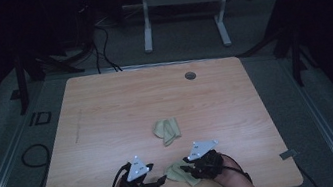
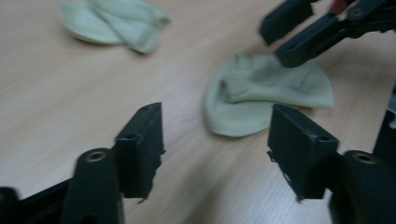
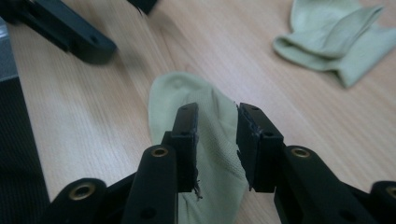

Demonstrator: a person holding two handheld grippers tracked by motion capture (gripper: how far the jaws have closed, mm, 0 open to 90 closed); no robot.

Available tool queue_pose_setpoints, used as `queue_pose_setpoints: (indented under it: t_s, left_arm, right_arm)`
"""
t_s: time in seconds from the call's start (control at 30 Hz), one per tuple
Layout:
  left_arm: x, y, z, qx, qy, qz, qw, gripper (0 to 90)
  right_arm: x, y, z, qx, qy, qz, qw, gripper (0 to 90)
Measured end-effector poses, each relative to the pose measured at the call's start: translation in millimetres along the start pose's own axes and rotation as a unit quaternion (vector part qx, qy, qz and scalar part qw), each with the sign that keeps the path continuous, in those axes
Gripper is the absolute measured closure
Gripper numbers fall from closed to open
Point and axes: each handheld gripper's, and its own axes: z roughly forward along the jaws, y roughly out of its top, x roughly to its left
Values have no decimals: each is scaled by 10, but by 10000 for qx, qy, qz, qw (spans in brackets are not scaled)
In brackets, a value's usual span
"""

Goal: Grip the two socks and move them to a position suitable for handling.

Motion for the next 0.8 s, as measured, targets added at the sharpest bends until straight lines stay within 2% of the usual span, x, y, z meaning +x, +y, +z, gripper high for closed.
queue_pose_setpoints:
  t_s: [0.07, 0.1, 0.13, 0.2, 0.23, 0.27, 0.3, 0.33, 0.43, 0.57, 0.67, 0.8]
  left_arm:
    - [-6, 44, 114, 173, -77, 15, 9998, 395]
    - [-6, 44, 114, 173, -77, 15, 9998, 400]
    - [-5, 65, 166, 233, -95, 37, 9997, 428]
    - [-2, 123, 271, 373, -38, 99, 9992, 511]
    - [-2, 123, 271, 373, -38, 99, 9992, 541]
    - [5, 147, 318, 519, 13, 198, 9985, 577]
    - [5, 147, 318, 519, 13, 198, 9985, 609]
    - [11, 157, 357, 630, 87, 242, 9977, 626]
    - [23, 153, 393, 707, 72, 256, 9971, 696]
    - [-2, 162, 409, 709, 69, 248, 9972, 853]
    - [-9, 173, 393, 671, 127, 248, 9974, 869]
    - [16, 184, 301, 528, 154, 110, 9984, 874]
  right_arm:
    - [-22, -10, 57, 60, 122, 42, 9999, 668]
    - [-22, -10, 57, 60, 122, 42, 9999, 668]
    - [-45, -19, 111, 119, 210, 81, 9997, 668]
    - [-64, -28, 161, 203, 173, 53, 9996, 671]
    - [-74, -36, 182, 234, 180, 65, 9995, 683]
    - [-87, -45, 200, 285, 184, 78, 9994, 696]
    - [-95, -57, 220, 320, 201, 68, 9993, 700]
    - [-94, -68, 235, 365, 232, 73, 9990, 708]
    - [-105, -89, 236, 336, 326, 106, 9988, 745]
    - [-73, -102, 241, 280, 329, 71, 9990, 830]
    - [-20, -73, 205, 303, 154, 4, 9994, 848]
    - [-5, -41, 10, 6, 59, 53, 10000, 848]
